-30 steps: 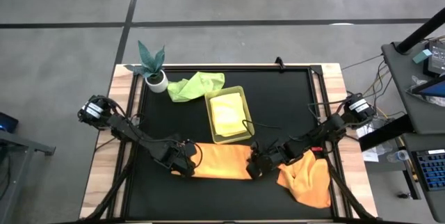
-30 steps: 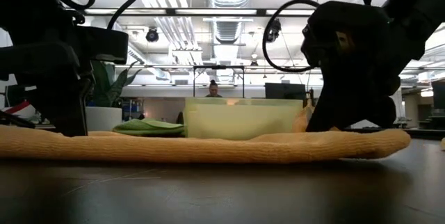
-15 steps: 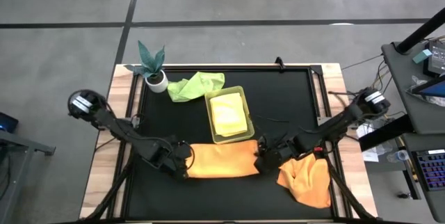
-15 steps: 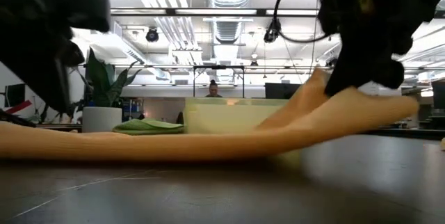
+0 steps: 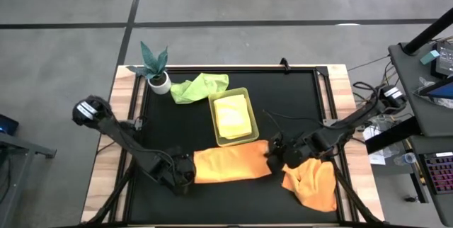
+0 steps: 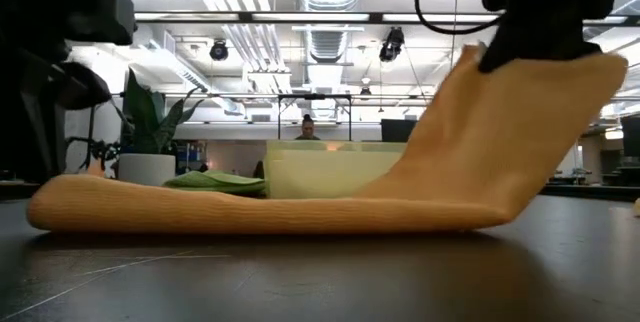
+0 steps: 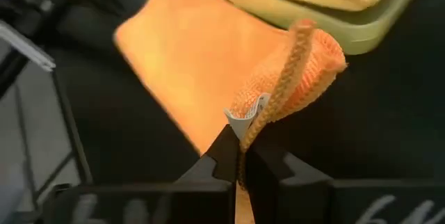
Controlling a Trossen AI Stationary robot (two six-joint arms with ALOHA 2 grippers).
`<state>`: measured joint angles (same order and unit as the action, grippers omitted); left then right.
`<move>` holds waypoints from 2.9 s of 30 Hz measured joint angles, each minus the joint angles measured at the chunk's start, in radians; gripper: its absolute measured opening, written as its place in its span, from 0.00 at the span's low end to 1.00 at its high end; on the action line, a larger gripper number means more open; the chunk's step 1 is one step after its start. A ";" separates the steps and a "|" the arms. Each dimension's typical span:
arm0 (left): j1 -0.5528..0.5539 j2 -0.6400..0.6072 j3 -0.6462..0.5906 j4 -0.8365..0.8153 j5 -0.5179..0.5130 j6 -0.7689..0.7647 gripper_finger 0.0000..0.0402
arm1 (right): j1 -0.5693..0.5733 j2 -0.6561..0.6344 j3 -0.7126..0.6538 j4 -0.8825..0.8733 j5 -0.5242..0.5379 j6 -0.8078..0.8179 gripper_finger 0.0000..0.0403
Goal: Fold microfiber towels
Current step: Fold the left orange microfiber cloth
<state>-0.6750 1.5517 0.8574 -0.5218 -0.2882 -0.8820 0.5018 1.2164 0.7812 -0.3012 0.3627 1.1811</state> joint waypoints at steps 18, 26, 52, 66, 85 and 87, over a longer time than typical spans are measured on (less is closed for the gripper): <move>-0.001 0.118 0.000 0.241 0.007 0.131 0.07 | -0.070 0.394 0.312 0.173 -0.024 -0.197 0.02; -0.002 0.141 0.000 0.256 -0.005 0.131 0.07 | -0.107 0.572 0.500 0.178 -0.024 -0.291 0.02; -0.008 0.142 -0.003 0.277 -0.059 0.134 0.07 | -0.173 0.759 0.584 0.350 -0.047 -0.336 0.02; -0.008 0.142 -0.010 0.279 -0.062 0.136 0.07 | -0.205 0.804 0.584 0.460 -0.101 -0.349 0.02; -0.008 0.142 -0.013 0.279 -0.078 0.130 0.07 | -0.211 0.805 0.584 0.525 -0.105 -0.390 0.30; -0.008 0.142 -0.013 0.279 -0.078 0.130 0.07 | -0.211 0.804 0.584 0.539 -0.112 -0.423 0.33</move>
<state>-0.6830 1.6936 0.8444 -0.2424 -0.3659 -0.7519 0.2909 2.0209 1.3655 0.2381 0.2507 0.7577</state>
